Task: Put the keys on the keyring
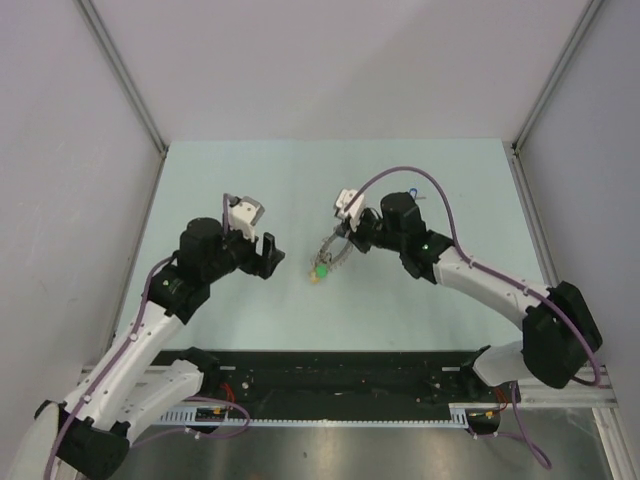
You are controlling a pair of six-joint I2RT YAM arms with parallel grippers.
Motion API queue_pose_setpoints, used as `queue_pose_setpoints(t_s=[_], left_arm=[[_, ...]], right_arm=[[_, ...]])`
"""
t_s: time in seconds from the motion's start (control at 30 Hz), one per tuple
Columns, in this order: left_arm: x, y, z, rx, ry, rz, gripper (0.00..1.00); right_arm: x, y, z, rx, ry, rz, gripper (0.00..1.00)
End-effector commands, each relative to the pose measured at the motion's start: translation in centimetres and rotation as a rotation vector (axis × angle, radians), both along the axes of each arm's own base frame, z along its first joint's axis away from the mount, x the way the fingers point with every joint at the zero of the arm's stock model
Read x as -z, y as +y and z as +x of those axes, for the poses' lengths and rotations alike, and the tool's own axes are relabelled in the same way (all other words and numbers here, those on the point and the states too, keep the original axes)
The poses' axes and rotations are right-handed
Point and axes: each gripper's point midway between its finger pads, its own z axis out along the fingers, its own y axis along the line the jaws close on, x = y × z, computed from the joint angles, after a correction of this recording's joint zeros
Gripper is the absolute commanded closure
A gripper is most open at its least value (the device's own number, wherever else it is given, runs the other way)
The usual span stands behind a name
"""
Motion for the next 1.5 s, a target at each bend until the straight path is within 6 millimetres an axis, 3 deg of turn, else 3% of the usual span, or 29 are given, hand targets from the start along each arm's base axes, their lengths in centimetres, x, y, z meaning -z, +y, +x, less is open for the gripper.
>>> queue_pose_setpoints(t_s=[0.0,0.07,0.1,0.2,0.27,0.33,0.4,0.57,0.77,0.93,0.97,1.03,1.07,1.13,1.17,1.2,1.27,1.3,1.4,1.43,1.47], left_arm=[[-0.1,2.8,1.7,-0.158,-0.03,-0.046,0.14],[0.2,3.9,2.3,-0.205,-0.032,-0.069,0.12],[0.3,4.2,2.3,-0.215,-0.027,-0.078,0.09],[0.0,5.7,2.6,-0.276,-0.038,-0.104,0.01],[-0.1,6.4,2.6,-0.31,-0.049,-0.108,0.0],[-0.4,7.3,2.5,-0.348,-0.066,-0.103,0.0],[-0.4,7.8,2.3,-0.373,-0.075,-0.098,0.0],[-1.1,8.4,2.0,-0.401,-0.098,-0.102,0.0],[-1.4,8.6,1.5,-0.408,-0.108,-0.109,0.0],[-2.0,9.0,1.2,-0.428,-0.133,-0.122,0.0],[-2.1,9.2,1.0,-0.438,-0.139,-0.128,0.0],[-2.0,9.7,1.0,-0.476,-0.139,-0.13,0.0],[-2.0,9.8,0.8,-0.476,-0.139,-0.131,0.0],[-2.2,10.6,0.7,-0.515,-0.161,-0.124,0.0],[-2.2,10.7,0.6,-0.522,-0.168,-0.124,0.0],[-2.4,10.9,0.5,-0.529,-0.177,-0.126,0.0],[-2.5,11.3,0.4,-0.549,-0.19,-0.122,0.0],[-2.8,11.5,0.2,-0.555,-0.204,-0.125,0.0],[-3.2,12.2,0.0,-0.59,-0.228,-0.127,0.0],[-3.5,12.4,-0.2,-0.603,-0.244,-0.138,0.0],[-3.6,13.0,-0.3,-0.637,-0.25,-0.143,0.0]], right_arm=[[-6.4,-0.7,7.9,0.176,-0.113,0.143,1.0],[-6.3,-1.3,11.0,0.232,-0.099,0.168,1.0],[-8.2,-1.1,12.2,0.249,-0.109,0.213,1.0],[-8.9,-1.2,16.3,0.296,-0.113,0.238,1.0],[-8.2,-1.1,17.5,0.306,-0.102,0.236,1.0],[-6.3,-1.4,18.5,0.326,-0.052,0.225,1.0],[-4.2,-1.6,18.6,0.339,0.012,0.206,1.0],[3.0,-1.7,15.8,0.305,0.214,0.13,1.0],[7.5,-3.3,12.9,0.366,0.352,0.085,1.0],[10.6,-2.8,11.2,0.366,0.466,0.053,0.89],[10.9,-2.5,10.9,0.355,0.487,0.06,0.82],[10.7,-2.5,10.8,0.363,0.512,0.088,0.75],[10.4,-2.8,11.0,0.371,0.506,0.092,0.6],[8.6,-3.1,11.2,0.397,0.509,0.136,0.5],[8.0,-3.6,11.4,0.416,0.505,0.148,0.37],[6.6,-4.4,11.7,0.442,0.494,0.17,0.31],[5.5,-5.7,12.0,0.501,0.496,0.198,0.29],[3.9,-7.1,12.2,0.538,0.482,0.223,0.27],[2.6,-10.5,11.9,0.663,0.498,0.247,0.23],[0.3,-11.5,11.5,0.688,0.459,0.283,0.23],[-0.1,-13.0,11.4,0.758,0.445,0.294,0.22]])
